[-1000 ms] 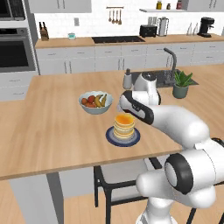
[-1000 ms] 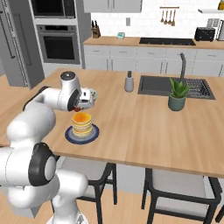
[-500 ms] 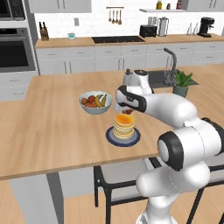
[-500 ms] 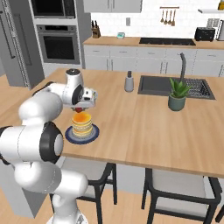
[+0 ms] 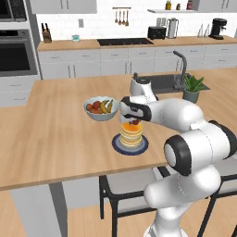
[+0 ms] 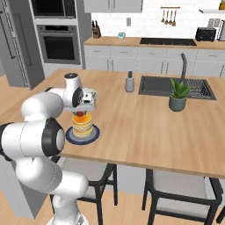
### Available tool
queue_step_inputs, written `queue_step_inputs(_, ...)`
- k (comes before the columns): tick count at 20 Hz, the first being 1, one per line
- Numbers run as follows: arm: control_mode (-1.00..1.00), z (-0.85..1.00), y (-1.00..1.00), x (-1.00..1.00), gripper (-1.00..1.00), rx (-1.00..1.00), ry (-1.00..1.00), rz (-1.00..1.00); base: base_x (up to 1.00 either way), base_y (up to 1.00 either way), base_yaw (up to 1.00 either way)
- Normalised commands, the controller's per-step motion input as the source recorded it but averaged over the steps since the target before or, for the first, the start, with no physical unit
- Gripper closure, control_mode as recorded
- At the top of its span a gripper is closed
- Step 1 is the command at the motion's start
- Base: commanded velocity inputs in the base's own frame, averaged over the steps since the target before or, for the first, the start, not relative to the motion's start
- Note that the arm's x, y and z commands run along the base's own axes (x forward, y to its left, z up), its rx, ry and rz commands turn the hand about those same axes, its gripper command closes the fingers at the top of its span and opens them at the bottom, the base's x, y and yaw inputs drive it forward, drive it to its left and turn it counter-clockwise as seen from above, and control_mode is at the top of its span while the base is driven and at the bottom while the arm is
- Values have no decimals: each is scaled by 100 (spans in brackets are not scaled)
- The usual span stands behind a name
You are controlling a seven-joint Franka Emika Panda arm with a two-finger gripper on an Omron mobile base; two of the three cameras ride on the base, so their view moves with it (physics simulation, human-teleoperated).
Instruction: Take the strawberry from the fridge and place it on top of the pancake, located on the dining counter.
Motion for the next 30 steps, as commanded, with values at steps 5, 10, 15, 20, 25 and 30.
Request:
queue_step_inputs(5, -100, -12, 0, 1, 100, 0, 0, 0, 0, 0, 0)
queue_step_inputs(10, -100, -9, 0, 10, 100, 0, 0, 0, 0, 0, 0)
queue_step_inputs(15, -100, -2, 2, 18, 100, 0, 0, 0, 0, 0, 0)
queue_step_inputs(20, -100, -3, 0, 19, 100, 0, 0, 0, 0, 0, 0)
queue_step_inputs(25, -100, -9, 6, 9, 100, 0, 0, 0, 0, 0, 0)
queue_step_inputs(30, -100, -18, 11, 0, -100, 0, 0, 0, 0, 0, 0)
